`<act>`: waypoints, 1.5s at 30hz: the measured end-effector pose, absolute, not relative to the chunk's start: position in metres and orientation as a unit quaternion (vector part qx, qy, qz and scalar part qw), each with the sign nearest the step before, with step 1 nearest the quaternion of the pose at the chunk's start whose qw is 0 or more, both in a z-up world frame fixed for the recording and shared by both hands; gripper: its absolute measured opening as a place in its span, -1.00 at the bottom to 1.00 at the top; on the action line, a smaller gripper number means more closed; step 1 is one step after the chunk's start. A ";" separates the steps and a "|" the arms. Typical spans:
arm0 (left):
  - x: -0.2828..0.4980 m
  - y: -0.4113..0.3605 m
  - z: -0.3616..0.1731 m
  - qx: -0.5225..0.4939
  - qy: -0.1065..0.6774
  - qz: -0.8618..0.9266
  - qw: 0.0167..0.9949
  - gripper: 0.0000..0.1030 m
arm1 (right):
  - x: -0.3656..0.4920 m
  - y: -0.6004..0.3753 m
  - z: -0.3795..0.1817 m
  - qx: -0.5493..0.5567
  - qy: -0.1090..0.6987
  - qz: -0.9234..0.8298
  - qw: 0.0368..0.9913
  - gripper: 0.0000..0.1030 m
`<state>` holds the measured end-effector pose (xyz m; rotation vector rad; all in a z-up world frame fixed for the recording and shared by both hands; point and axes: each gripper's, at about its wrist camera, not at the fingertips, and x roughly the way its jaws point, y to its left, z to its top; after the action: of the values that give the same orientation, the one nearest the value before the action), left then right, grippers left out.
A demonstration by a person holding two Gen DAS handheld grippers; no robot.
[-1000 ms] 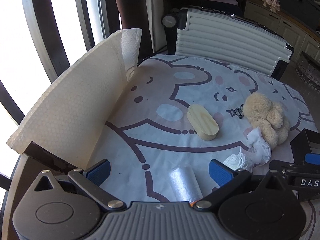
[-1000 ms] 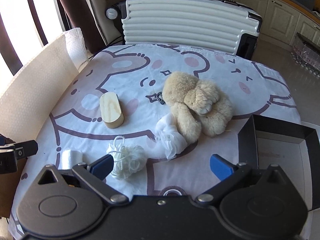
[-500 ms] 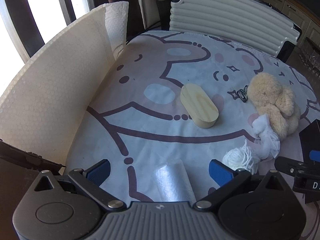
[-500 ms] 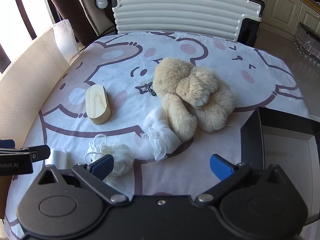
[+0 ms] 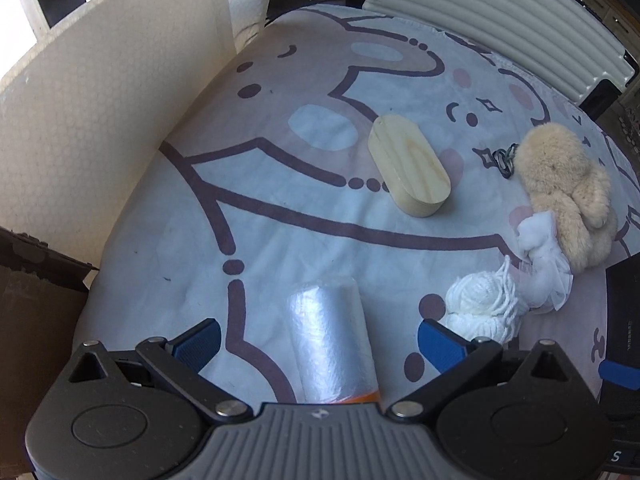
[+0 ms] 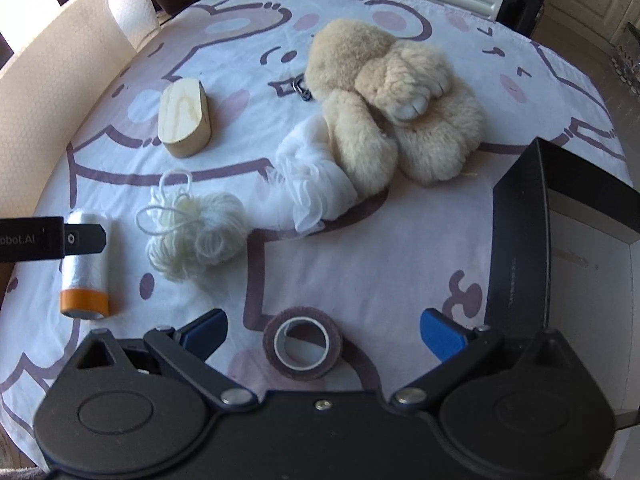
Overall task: Organize objects
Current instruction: 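Move the left tool toward the clear film roll while the right tool approaches the brown tape roll, then close the left gripper on the film roll while the right gripper closes on the tape roll, then carry the film roll with the left tool while the right tool carries the tape to the box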
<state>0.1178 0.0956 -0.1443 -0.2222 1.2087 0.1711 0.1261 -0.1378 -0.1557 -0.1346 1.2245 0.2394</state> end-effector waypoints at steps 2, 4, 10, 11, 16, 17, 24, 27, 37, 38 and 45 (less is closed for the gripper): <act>0.117 0.096 -0.149 -0.111 0.573 0.082 0.808 1.00 | 0.126 -0.138 -0.162 -0.065 0.585 0.107 0.801 1.00; 0.118 0.098 -0.153 -0.120 0.576 0.083 0.804 1.00 | 0.126 -0.137 -0.167 -0.062 0.593 0.110 0.795 1.00; 0.121 0.099 -0.159 -0.146 0.580 0.077 0.798 0.93 | 0.126 -0.130 -0.185 -0.090 0.615 0.108 0.776 1.00; 0.121 0.100 -0.159 -0.150 0.580 0.073 0.797 0.90 | 0.125 -0.130 -0.186 -0.090 0.611 0.110 0.779 1.00; 0.122 0.100 -0.164 -0.160 0.590 0.070 0.788 0.62 | 0.122 -0.133 -0.186 -0.088 0.602 0.114 0.785 1.00; 0.122 0.100 -0.164 -0.164 0.592 0.068 0.786 0.59 | 0.119 -0.133 -0.186 -0.088 0.595 0.117 0.790 1.00; 0.122 0.100 -0.164 -0.178 0.593 0.066 0.782 0.32 | 0.118 -0.137 -0.184 -0.091 0.582 0.139 0.796 1.00; 0.121 0.104 -0.165 -0.188 0.593 0.070 0.780 0.17 | 0.120 -0.143 -0.177 -0.078 0.579 0.137 0.800 0.86; 0.121 0.103 -0.166 -0.183 0.593 0.072 0.781 -0.04 | 0.123 -0.143 -0.169 -0.066 0.579 0.141 0.800 0.25; 0.121 0.102 -0.166 -0.180 0.593 0.070 0.782 -0.04 | 0.123 -0.142 -0.169 -0.069 0.578 0.143 0.800 0.20; 0.120 0.101 -0.165 -0.173 0.599 0.066 0.779 -0.14 | 0.120 -0.133 -0.165 -0.087 0.574 0.163 0.798 -0.15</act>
<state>0.1204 0.1013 -0.1655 -0.3746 1.2960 0.1433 0.1203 -0.1333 -0.1646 -0.1857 1.2324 0.3500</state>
